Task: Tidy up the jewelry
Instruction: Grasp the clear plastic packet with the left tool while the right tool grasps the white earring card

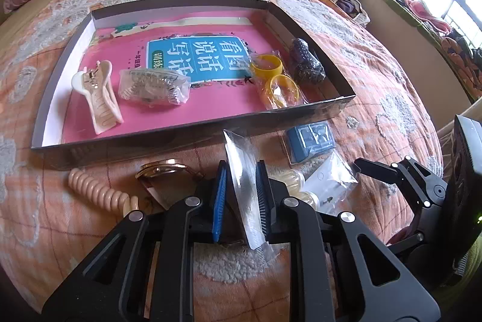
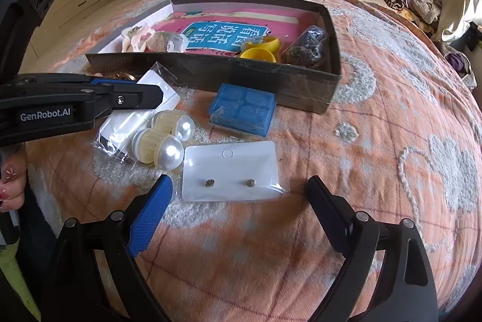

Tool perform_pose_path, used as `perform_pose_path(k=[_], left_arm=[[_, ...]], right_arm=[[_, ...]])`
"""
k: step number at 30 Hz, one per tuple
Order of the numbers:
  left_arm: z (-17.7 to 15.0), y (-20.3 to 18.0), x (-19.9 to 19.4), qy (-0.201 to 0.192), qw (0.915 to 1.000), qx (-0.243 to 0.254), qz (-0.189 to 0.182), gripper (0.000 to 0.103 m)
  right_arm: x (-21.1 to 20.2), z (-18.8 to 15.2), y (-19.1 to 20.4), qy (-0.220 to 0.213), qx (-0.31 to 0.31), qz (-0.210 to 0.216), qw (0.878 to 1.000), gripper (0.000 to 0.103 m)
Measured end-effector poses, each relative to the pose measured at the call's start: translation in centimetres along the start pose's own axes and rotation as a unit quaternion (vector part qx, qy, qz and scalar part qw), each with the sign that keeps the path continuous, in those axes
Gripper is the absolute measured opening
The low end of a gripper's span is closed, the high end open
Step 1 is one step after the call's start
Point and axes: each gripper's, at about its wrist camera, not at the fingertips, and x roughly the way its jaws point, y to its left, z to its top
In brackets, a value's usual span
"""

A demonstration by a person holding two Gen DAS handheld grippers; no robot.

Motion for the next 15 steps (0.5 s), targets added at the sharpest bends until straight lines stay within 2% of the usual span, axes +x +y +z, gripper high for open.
perform_pose_path(k=[5, 6, 9, 15], left_arm=[[0.0, 0.1, -0.3, -0.008, 0.9999, -0.001, -0.006, 0.008], [0.0, 0.1, -0.5, -0.012, 0.9999, -0.002, -0.008, 0.008], [0.0, 0.1, -1.6, -0.027, 0.9996, -0.001, -0.011, 0.007], [0.2, 0.3, -3.8, -0.051, 0.9987, 0.000, -0.006, 0.007]], right_arm=[[0.8, 0.1, 0.6, -0.001, -0.020, -0.012, 1.000, 0.089], [0.8, 0.1, 0.7, -0.003, -0.023, -0.013, 1.000, 0.081], [0.5, 0.0, 0.4, -0.004, -0.024, -0.016, 1.000, 0.068], [-1.5, -0.3, -1.7, -0.016, 0.030, -0.007, 0.999, 0.066]])
